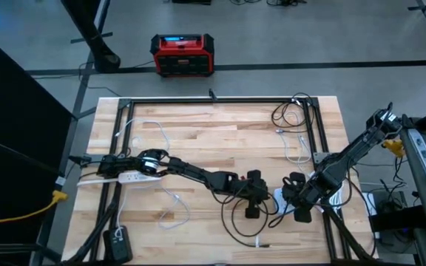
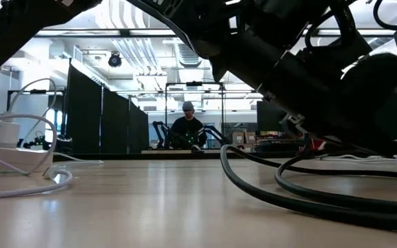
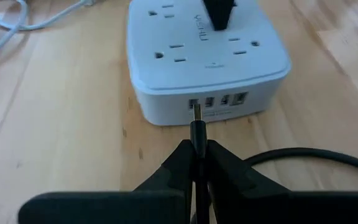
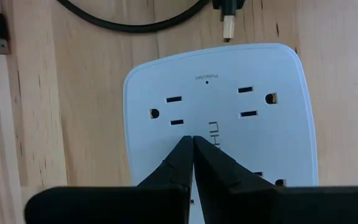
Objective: Insert USB
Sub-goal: Insert the bottom black charger cable into the right white outlet extension
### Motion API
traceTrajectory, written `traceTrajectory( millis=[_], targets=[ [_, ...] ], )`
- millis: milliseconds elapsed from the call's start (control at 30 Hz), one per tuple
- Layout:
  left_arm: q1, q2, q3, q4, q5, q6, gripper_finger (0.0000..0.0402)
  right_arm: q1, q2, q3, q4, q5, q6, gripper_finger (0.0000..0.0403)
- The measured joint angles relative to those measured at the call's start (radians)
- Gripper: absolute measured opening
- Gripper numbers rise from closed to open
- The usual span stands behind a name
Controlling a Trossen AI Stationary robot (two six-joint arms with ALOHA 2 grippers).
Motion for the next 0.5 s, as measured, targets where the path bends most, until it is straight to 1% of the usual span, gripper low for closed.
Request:
traceTrajectory(
  millis=[67, 500],
  targets=[
    [0.000, 0.000, -0.001, 0.027, -0.002, 0.003, 0.0022, 0.000, 0.000, 0.000, 0.000, 0.002, 0.000, 0.0000],
    [-0.008, 0.040, -0.001, 0.070, 0.002, -0.010, 0.0022, 0.000, 0.000, 0.000, -0.001, 0.006, 0.003, 0.0000]
  ],
)
